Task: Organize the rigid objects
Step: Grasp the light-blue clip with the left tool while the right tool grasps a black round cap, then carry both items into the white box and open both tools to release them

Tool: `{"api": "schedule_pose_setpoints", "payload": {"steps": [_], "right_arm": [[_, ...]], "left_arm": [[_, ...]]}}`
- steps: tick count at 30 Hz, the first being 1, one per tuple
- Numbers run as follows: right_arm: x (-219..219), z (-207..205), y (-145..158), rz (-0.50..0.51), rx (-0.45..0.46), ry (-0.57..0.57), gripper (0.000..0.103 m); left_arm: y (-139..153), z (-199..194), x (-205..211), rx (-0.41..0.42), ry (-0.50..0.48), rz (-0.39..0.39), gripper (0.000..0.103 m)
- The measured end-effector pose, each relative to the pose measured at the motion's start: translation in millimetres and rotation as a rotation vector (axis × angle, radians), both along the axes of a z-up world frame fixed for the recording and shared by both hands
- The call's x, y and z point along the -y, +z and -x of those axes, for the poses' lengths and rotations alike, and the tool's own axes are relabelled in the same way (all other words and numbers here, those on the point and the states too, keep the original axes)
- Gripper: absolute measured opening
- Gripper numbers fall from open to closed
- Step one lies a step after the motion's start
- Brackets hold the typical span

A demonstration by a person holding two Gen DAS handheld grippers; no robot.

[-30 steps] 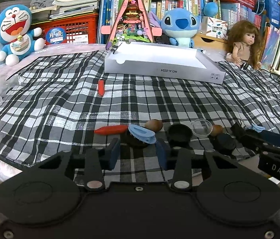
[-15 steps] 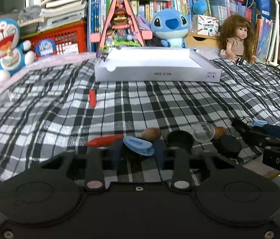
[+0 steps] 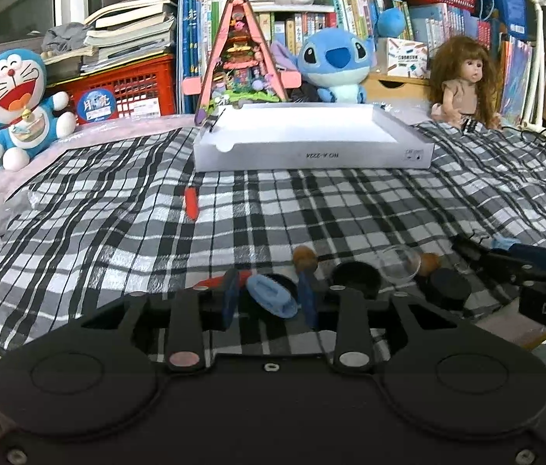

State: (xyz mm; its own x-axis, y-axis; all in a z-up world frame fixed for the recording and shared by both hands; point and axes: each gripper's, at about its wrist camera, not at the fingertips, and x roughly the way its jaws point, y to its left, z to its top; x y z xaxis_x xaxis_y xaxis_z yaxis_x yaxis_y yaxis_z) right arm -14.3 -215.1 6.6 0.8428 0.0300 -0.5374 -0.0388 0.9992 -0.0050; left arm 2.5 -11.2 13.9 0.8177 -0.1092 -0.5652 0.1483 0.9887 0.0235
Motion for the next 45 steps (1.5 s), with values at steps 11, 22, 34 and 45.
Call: {"api": "schedule_pose_setpoints", "payload": {"steps": [11, 22, 34, 45], "right_arm": [[0, 0, -2, -0.004, -0.009, -0.002, 0.038], [-1, 4, 5, 0.004, 0.025, 0.004, 0.037], [8, -7, 15, -0.074, -0.002, 0.007, 0.037], [25, -53, 49, -0.218, -0.063, 0.037, 0.037]], "left_arm": [[0, 2, -15, -0.037, 0.017, 0.061, 0.015], [15, 6, -21, 0.019, 0.037, 0.1, 0.011], [30, -14, -30, 0.0, 0.046, 0.128, 0.011], [59, -60, -36, -0.019, 0.041, 0.176, 0.011]]}}
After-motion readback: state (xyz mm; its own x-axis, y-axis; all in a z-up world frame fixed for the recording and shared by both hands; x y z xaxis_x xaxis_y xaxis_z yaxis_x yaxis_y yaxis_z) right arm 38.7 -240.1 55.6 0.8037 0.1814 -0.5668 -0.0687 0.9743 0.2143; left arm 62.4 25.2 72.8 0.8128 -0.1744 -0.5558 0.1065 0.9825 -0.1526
